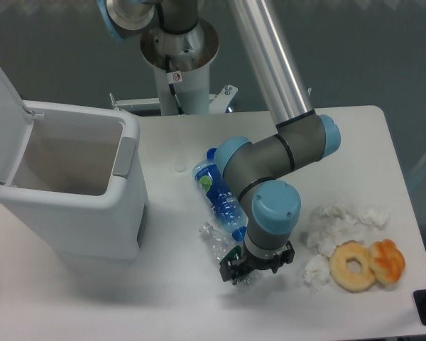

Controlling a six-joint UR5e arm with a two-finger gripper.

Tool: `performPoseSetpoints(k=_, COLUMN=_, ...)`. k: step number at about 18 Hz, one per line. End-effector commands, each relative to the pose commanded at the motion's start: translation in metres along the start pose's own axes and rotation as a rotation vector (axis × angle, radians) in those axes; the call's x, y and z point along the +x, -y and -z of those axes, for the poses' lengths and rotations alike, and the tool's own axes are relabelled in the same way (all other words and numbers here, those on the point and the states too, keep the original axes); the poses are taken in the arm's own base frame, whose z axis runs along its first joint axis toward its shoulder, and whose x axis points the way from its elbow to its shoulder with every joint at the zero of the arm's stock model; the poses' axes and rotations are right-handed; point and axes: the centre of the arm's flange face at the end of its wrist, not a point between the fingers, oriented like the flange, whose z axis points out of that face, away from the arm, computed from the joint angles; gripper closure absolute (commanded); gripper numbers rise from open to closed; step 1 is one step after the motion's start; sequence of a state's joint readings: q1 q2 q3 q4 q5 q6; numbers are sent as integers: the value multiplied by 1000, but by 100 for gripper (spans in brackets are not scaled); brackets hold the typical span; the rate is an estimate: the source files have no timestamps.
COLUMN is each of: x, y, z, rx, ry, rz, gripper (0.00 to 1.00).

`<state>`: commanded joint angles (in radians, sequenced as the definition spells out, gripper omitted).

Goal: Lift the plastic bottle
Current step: 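Close the gripper on the crushed clear bottle's green-labelled end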

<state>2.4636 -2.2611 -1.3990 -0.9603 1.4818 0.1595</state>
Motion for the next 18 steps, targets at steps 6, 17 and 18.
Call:
performPoseSetpoints(k=6, x=4, y=0, z=-7, rx=-7, ry=0, rz=-7, gripper=0)
performPoseSetpoints(k=17, x=11, y=-4, z=-10, rx=-16, ry=-2, rz=-15, gripper=8)
performPoseSetpoints(k=18, x=11, y=-5, z=-11, rx=-18, ry=-3, rz=-15, gripper=11)
